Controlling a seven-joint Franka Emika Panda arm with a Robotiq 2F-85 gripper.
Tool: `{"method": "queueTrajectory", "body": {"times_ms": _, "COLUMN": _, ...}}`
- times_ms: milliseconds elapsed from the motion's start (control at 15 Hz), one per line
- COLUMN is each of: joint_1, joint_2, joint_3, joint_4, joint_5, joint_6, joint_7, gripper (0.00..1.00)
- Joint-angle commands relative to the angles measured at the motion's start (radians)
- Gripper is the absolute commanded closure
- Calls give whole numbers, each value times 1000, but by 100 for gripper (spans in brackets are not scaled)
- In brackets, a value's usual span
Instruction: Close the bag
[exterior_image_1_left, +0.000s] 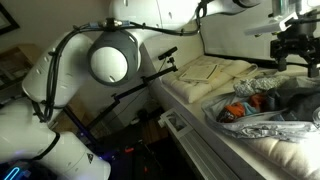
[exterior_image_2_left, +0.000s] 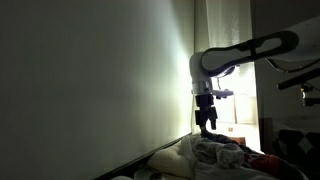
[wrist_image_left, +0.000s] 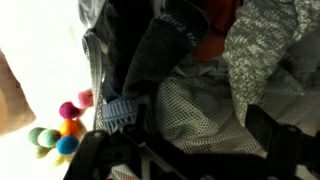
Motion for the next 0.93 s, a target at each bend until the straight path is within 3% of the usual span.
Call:
{"method": "queueTrajectory", "body": {"times_ms": 0, "joint_1": 0, "joint_2": 0, "joint_3": 0, "joint_4": 0, "joint_5": 0, "joint_6": 0, "joint_7": 0, "gripper": 0}}
{"method": "queueTrajectory", "body": {"times_ms": 867, "joint_1": -6, "joint_2": 8, "joint_3": 3, "joint_4": 10, "joint_5": 7, "joint_6": 1, "joint_7": 8, "gripper": 0}}
